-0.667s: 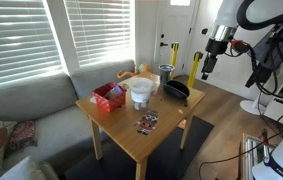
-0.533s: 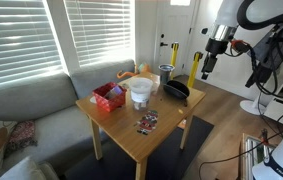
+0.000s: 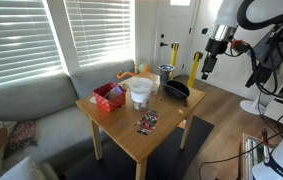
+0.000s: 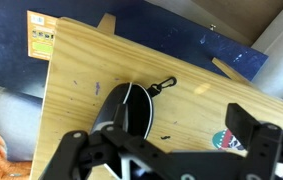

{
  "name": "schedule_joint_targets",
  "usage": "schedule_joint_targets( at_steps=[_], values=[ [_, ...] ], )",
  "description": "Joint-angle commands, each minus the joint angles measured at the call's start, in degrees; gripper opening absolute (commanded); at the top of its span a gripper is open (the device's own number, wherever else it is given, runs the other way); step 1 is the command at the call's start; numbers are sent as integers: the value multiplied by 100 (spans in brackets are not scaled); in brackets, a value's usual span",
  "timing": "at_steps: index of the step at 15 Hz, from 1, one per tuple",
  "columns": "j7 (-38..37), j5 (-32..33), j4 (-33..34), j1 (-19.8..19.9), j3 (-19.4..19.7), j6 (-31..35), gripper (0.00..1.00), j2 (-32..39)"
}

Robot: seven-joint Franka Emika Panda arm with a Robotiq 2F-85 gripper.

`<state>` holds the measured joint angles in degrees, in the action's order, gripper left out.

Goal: Pick up the glasses pouch and put it in the red basket

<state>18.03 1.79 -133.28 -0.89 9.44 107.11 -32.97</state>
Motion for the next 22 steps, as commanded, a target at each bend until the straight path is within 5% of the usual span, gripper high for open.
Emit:
schedule_joint_targets(
  at_steps=[1,5,14,22],
  values=[
    [26,-32,10,61,-49,-9,100,9],
    [-69,-116,12,79,-22,-23,100,59],
    [-2303,-127,-11,687,-213,795,100,906],
    [-2797,352,174,739,-456,1742,100,1906]
  ],
)
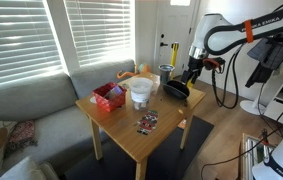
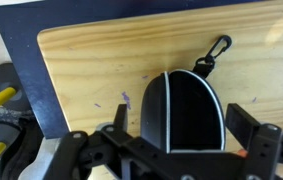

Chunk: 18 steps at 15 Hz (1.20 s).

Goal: Pick up the glasses pouch and put it in the red basket

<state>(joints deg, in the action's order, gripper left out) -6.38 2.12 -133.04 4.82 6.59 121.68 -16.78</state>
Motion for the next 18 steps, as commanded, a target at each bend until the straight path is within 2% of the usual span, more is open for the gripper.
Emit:
schedule_joint_targets(
  at_steps=[1,3,10,13,15,18],
  values=[
    [-465,428,167,198,-179,409,100,378],
    [-671,637,175,231,-198,625,72,526],
    [-1229,1238,253,298,-208,684,22,761],
    [-1390,1439,274,281,-224,654,3,780],
    [-1472,1510,264,267,-244,639,0,784],
    [-1475,1491,251,253,-255,584,4,786]
  ],
)
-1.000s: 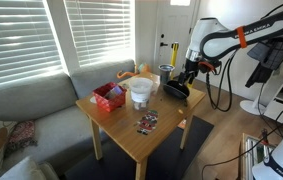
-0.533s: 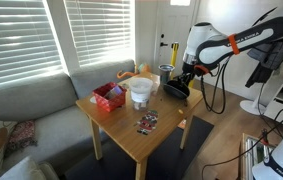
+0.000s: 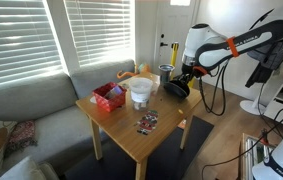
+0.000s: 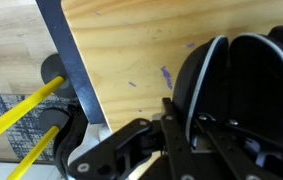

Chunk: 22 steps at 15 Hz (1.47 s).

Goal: Pick up the glasses pouch and put it in the red basket

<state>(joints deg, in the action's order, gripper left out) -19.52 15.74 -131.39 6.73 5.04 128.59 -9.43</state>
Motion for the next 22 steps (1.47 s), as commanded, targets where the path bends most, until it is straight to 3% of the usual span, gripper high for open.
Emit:
schedule_joint_targets(
  at_steps=[1,10,12,14,15,20,21,22],
  values=[
    [-107,65,71,47,-97,-152,4,22],
    [63,322,-272,131,-186,-582,4,-1242],
    [225,425,-324,165,-188,-656,4,-1692],
    [790,43,-404,47,-30,-598,2,-2144],
    [431,167,-109,160,-170,-579,11,-1543],
    [724,98,-344,171,-144,-591,11,-2079],
    [724,98,-355,171,-144,-591,3,-2072],
    [554,19,-296,75,-242,-255,3,-2003]
  ],
)
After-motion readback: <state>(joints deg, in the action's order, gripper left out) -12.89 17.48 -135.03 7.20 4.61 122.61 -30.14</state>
